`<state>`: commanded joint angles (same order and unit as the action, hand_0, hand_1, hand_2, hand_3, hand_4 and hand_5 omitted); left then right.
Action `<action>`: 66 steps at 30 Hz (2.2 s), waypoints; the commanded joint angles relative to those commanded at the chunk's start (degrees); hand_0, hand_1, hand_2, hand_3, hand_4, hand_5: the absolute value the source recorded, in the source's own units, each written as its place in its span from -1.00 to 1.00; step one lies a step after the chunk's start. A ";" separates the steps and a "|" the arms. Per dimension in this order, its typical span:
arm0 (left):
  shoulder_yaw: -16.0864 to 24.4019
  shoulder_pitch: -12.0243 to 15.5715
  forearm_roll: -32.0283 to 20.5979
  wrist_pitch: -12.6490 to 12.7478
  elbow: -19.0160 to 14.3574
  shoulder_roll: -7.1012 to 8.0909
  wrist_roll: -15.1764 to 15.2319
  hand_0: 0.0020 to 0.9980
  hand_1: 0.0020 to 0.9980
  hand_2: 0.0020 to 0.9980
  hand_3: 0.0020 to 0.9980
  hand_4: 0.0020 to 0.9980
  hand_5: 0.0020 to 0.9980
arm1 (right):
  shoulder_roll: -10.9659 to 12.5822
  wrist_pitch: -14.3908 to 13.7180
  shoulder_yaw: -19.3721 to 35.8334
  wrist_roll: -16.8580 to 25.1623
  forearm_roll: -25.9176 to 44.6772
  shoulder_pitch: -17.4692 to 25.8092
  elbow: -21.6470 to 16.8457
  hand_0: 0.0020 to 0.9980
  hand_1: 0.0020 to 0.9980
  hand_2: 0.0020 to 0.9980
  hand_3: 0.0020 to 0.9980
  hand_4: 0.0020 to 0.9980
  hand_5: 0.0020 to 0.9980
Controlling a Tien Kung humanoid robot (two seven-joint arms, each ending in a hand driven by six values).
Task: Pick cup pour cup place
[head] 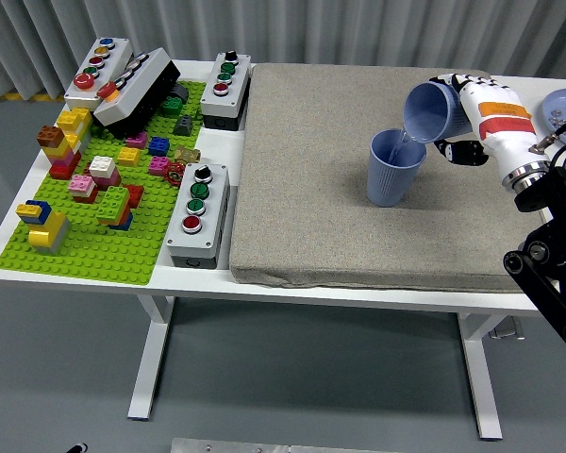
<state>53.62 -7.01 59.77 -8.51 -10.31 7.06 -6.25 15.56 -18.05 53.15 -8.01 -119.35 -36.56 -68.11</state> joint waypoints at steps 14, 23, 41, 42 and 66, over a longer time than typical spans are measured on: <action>-0.23 0.09 -0.13 0.01 0.00 0.07 0.06 0.64 0.55 0.69 0.51 0.10 1.00 | 0.33 -1.91 -1.34 -1.13 -2.42 -0.04 -0.06 0.46 0.21 0.01 0.25 0.38 -0.95; -0.27 -0.04 -0.11 -0.04 0.00 0.12 0.06 0.64 0.55 0.69 0.51 0.10 1.00 | 1.06 -3.61 -2.28 -0.66 -3.12 -0.38 0.00 0.50 0.27 0.03 0.24 0.38 -0.97; -0.39 -0.26 -0.21 -0.05 0.00 0.18 0.07 0.64 0.56 0.69 0.51 0.10 1.00 | 2.33 -6.71 -5.62 0.26 -2.89 -1.34 1.25 0.53 0.28 0.04 0.23 0.37 -0.98; -0.38 -0.26 -0.22 -0.04 0.00 0.18 0.07 0.64 0.56 0.69 0.51 0.10 1.00 | 2.55 -6.86 -6.03 0.23 -2.93 -1.49 1.39 0.53 0.28 0.04 0.23 0.37 -0.98; -0.16 -0.32 0.03 -0.06 0.00 0.18 0.00 0.64 0.56 0.69 0.51 0.10 1.00 | 2.78 -7.73 -8.00 -1.62 -4.28 -2.29 2.22 0.56 0.31 0.07 0.23 0.36 -1.00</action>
<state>53.46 -7.32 59.80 -8.57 -10.31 7.24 -6.25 18.34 -25.78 45.15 -9.63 -123.64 -38.85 -65.89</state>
